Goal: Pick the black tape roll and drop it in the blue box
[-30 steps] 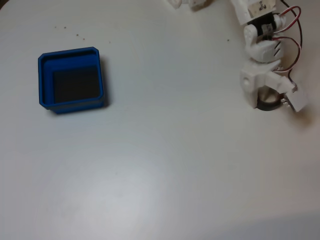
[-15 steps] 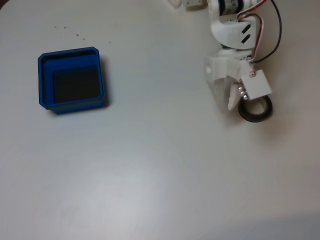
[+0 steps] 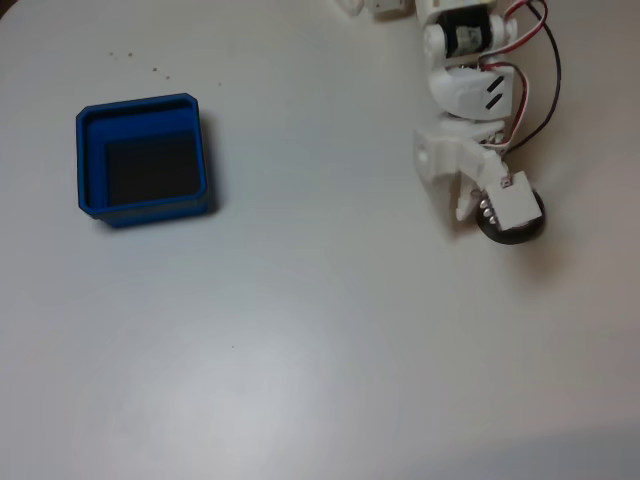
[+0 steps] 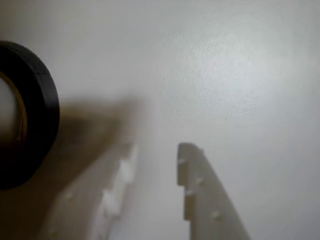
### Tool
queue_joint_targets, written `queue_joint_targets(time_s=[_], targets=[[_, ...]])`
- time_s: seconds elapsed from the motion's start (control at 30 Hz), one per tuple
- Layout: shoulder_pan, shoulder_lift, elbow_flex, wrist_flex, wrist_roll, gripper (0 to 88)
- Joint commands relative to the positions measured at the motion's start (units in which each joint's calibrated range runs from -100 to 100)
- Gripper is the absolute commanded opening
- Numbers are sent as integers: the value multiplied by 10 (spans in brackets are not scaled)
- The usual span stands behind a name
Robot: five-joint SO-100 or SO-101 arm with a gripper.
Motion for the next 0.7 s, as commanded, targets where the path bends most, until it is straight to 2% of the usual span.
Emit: queue_joint_targets(time_s=[0.0, 0.13, 0.37, 0.67], targets=[[-30, -1, -29, 3, -13, 24], [-57, 0, -29, 5, -33, 31], [-71, 1, -30, 5, -39, 132], [-72, 16, -30, 4, -39, 147]])
